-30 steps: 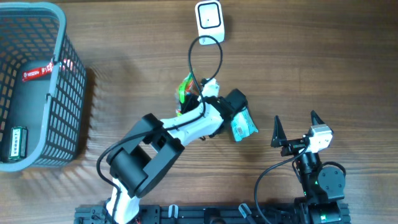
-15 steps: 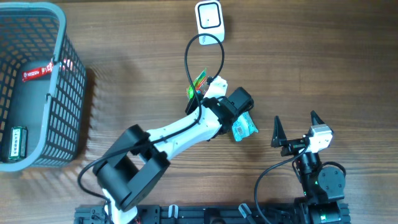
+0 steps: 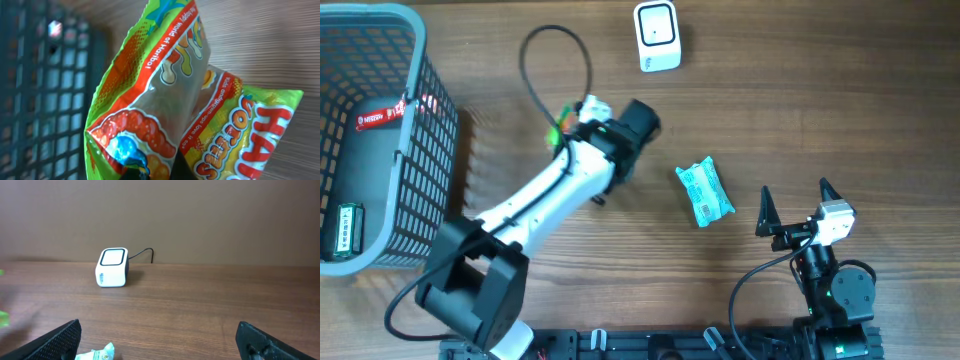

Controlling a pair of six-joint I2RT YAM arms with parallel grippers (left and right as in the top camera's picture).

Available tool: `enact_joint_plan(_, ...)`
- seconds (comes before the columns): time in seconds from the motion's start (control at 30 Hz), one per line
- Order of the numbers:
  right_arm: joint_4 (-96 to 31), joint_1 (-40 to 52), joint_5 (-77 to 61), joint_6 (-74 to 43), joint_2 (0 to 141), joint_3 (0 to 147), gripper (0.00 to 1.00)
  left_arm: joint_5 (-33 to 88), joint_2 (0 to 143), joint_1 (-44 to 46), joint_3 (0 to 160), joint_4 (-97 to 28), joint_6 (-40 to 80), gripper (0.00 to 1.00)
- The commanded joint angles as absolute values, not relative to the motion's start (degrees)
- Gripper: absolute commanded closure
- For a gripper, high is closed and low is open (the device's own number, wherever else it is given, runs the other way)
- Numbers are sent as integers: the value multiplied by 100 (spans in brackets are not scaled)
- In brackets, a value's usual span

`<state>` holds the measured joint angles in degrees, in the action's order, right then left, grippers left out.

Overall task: Scan the item barcode
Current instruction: 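Carry the gummy bag to the scanner face with the left gripper, then lower the gummy bag onto the table left of the wipes and release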

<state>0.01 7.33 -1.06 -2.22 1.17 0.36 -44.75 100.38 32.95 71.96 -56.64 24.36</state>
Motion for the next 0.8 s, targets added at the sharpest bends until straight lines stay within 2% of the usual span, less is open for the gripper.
enact_joint_plan(0.0,32,742,-97,-150,102,30,0,-4755,9870,2753,7238,-5776,2790,96)
enact_joint_plan(0.07,32,742,-95,-148,102,30,0,-4995,9870,2742,7234,-5874,2724,96)
enact_joint_plan(0.17,32,742,-97,-150,102,30,0,-6062,9870,2751,7234,-6261,2724,96)
enact_joint_plan(0.33,32,742,-97,-150,102,30,0,-5642,9944,3107,7231,-6300,2727,96)
enact_joint_plan(0.47,32,742,-97,-148,102,30,0,-3684,10020,3496,7229,-5590,2731,96)
enact_joint_plan(0.6,32,742,-97,-150,102,30,0,-169,10020,3251,7229,-4748,2751,96)
enact_joint_plan(0.7,32,742,-97,-148,102,30,0,1459,10020,2727,7229,-5076,2751,96)
enact_joint_plan(0.77,32,742,-95,-148,102,30,0,2119,10020,2150,7229,-5780,2746,96)
